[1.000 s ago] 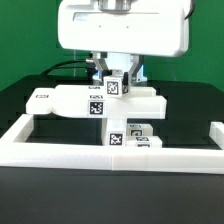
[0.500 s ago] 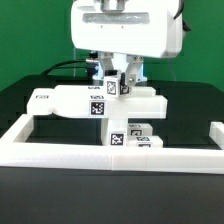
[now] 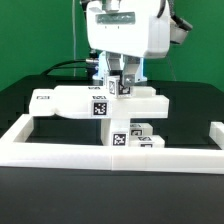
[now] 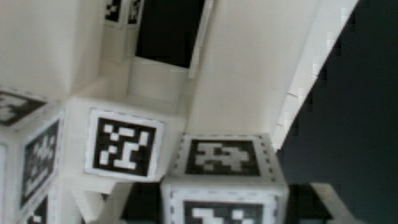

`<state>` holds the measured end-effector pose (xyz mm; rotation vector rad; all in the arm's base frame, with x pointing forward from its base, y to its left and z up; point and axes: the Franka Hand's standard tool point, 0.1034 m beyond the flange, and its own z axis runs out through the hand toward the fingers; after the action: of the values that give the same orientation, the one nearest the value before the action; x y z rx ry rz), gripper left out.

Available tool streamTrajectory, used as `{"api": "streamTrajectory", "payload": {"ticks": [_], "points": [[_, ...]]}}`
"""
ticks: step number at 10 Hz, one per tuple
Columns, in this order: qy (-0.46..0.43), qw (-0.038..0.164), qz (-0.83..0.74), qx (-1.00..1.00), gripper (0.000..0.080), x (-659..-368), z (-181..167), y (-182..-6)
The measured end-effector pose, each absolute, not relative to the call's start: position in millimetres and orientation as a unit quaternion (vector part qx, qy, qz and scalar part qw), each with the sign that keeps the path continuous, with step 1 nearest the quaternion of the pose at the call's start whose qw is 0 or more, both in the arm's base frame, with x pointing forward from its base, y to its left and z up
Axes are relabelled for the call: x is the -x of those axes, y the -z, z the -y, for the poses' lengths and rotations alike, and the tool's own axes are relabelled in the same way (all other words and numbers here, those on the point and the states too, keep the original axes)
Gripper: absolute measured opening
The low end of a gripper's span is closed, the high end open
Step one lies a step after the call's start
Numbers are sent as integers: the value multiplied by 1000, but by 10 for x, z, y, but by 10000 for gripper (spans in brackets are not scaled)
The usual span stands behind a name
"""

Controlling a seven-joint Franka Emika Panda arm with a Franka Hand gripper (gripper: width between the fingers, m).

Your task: Assemble chair

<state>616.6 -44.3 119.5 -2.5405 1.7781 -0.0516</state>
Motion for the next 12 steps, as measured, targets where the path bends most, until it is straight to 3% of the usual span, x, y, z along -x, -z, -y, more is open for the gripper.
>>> {"api": "streamTrajectory", "payload": {"ticks": [12], "points": [[-1,39,-796,604,284,-6183,317,-1196]]}}
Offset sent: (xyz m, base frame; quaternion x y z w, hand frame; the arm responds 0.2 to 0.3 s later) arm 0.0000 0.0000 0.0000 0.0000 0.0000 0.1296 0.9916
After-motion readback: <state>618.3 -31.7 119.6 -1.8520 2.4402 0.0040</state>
